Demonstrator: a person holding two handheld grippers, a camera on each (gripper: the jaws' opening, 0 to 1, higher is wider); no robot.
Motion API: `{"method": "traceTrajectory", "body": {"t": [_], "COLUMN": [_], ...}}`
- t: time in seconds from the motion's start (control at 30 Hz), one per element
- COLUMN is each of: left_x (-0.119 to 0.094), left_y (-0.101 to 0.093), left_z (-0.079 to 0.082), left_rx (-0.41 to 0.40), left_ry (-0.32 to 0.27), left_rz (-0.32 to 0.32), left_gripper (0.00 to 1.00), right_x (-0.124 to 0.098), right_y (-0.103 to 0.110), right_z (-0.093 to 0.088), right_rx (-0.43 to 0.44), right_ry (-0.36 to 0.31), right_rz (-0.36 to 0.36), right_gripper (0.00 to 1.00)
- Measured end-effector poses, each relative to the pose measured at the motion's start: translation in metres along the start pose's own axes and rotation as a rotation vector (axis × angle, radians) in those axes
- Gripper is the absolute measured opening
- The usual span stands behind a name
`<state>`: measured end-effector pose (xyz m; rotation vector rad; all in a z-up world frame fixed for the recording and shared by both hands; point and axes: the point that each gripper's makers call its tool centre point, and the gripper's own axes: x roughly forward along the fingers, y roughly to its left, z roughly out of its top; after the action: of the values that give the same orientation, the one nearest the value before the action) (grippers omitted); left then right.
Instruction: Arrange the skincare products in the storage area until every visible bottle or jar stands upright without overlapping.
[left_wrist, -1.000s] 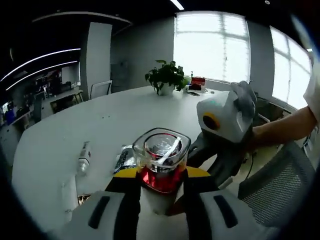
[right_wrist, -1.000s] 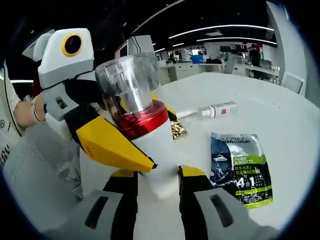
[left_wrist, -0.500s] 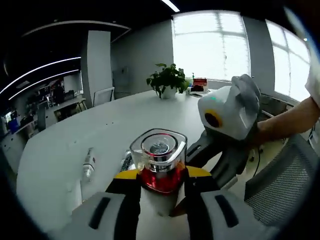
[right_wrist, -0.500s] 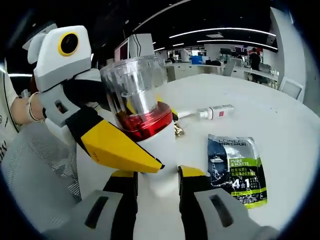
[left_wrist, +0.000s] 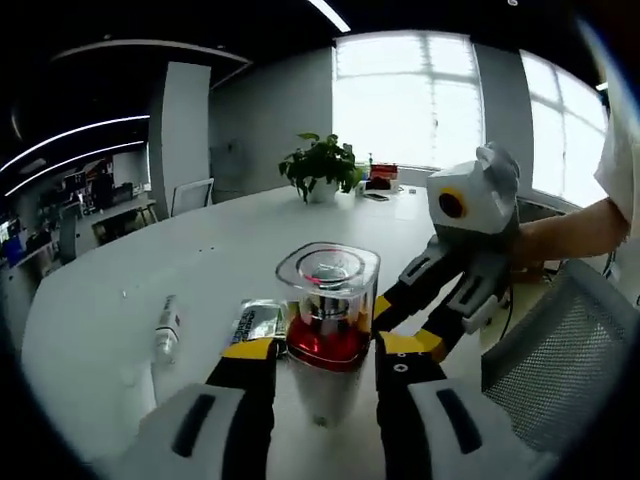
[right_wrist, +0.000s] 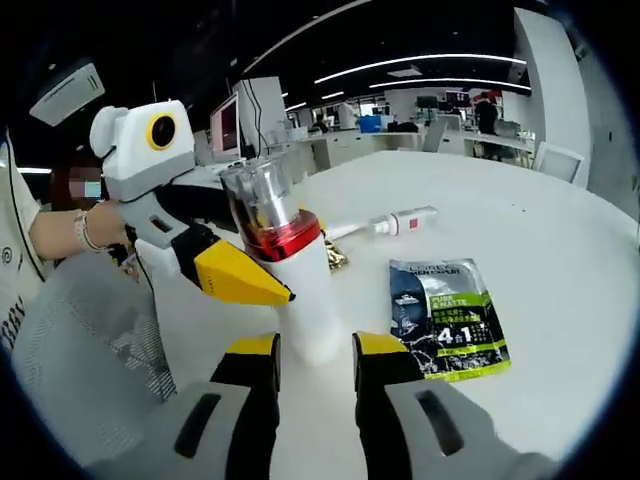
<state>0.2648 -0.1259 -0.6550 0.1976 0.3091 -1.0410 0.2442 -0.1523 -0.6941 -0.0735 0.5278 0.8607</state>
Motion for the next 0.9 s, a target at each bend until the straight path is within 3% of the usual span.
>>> {"method": "traceTrajectory", "body": {"t": [0.17, 0.2, 0.23, 0.3, 0.47, 0.9], "left_x": [-0.002, -0.002, -0.001, -0.002, 0.001, -0.001], "left_y": [0.004, 0.004, 0.004, 0.003, 0.0, 0.001], "left_z": [-0.012, -0.016, -0.017, -0.018, -0.023, -0.033], "left_rx": [0.01, 0.004, 0.004, 0.005, 0.013, -0.005], "left_ry": [0.038, 0.047, 0.049, 0.055, 0.069, 0.102], "left_rz": [0.005, -0.002, -0.002, -0.004, -0.013, 0.0], "left_gripper": [0.33, 0.33, 0.33, 0.32, 0.29, 0.25], "right_x": [-0.015, -0.018, -0.02, -0.021, -0.011, 0.018], "right_y": [0.004, 0.005, 0.009, 0.018, 0.026, 0.025], "right_z": [0.019, 0.034, 0.039, 0.049, 0.072, 0.089], "right_rx": [-0.011, -0.004, 0.004, 0.005, -0.04, -0.05], "right_ry": [-0.046, -0.106, -0.119, -0.13, -0.174, -0.205], "right_rz": [-0.017, -0.032, -0.021, 0.004, -0.011, -0.042], "right_gripper": [0.33, 0.35, 0.36, 0.38, 0.43, 0.38]}}
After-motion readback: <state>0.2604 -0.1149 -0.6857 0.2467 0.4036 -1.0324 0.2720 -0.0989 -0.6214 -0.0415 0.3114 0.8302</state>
